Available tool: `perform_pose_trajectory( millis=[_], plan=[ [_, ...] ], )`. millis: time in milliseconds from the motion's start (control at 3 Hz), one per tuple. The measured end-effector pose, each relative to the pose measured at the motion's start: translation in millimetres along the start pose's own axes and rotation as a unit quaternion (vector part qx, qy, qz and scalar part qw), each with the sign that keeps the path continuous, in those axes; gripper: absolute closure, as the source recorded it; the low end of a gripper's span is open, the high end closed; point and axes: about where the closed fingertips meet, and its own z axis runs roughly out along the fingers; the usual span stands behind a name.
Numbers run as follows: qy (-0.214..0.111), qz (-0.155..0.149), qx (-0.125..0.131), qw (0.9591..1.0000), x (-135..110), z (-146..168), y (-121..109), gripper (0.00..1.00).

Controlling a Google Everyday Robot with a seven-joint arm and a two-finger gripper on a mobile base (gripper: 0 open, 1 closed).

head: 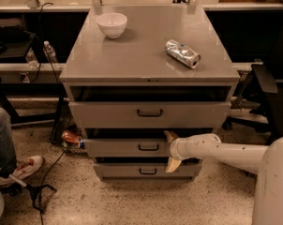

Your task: Open middle drawer

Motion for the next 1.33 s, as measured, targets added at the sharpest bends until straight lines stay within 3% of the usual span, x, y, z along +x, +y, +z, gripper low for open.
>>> perform_pose_trajectory(
  millis=[333, 667, 1333],
  plan=[
    [0.004, 0.002, -0.019, 0.9998, 9, 4, 14, 0.19],
    [0.02, 0.007, -0.039, 0.999, 30, -16, 38, 0.49],
    [0.02, 0.007, -0.039, 0.999, 25, -25, 32, 0.96]
  ],
)
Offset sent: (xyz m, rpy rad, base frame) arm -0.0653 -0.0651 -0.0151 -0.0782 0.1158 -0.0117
